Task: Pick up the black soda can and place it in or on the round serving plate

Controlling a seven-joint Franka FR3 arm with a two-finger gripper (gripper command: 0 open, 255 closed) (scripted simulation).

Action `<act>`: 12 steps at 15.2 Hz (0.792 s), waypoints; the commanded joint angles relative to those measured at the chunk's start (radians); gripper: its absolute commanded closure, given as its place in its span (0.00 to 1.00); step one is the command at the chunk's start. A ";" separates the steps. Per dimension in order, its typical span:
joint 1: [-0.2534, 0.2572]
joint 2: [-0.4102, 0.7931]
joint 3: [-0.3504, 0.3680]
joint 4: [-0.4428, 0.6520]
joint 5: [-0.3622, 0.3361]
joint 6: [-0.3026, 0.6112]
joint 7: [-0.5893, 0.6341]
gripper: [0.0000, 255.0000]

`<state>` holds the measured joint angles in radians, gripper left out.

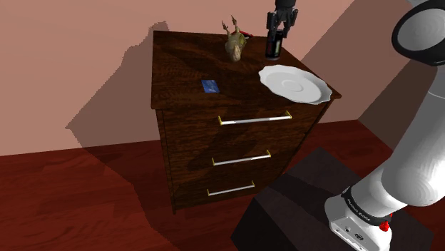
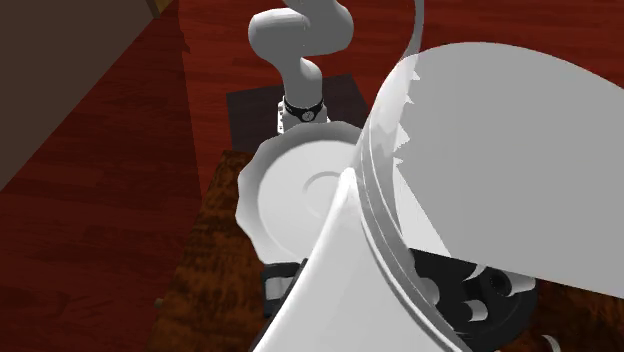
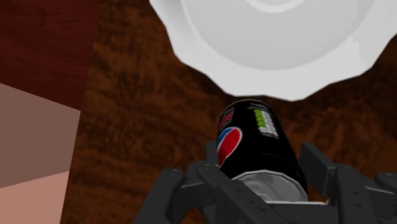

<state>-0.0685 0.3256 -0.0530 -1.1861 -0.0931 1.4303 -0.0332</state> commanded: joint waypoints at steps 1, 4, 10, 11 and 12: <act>0.000 0.015 0.000 0.051 0.000 -0.035 -0.003 1.00; -0.001 0.042 -0.001 0.134 0.001 -0.091 -0.009 1.00; 0.002 0.035 -0.001 0.199 -0.001 -0.164 -0.013 1.00; 0.007 -0.027 0.000 0.112 -0.004 -0.139 -0.007 1.00; 0.011 -0.083 0.001 0.037 -0.006 -0.121 -0.002 1.00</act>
<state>-0.0618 0.3038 -0.0529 -1.0609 -0.0967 1.2823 -0.0411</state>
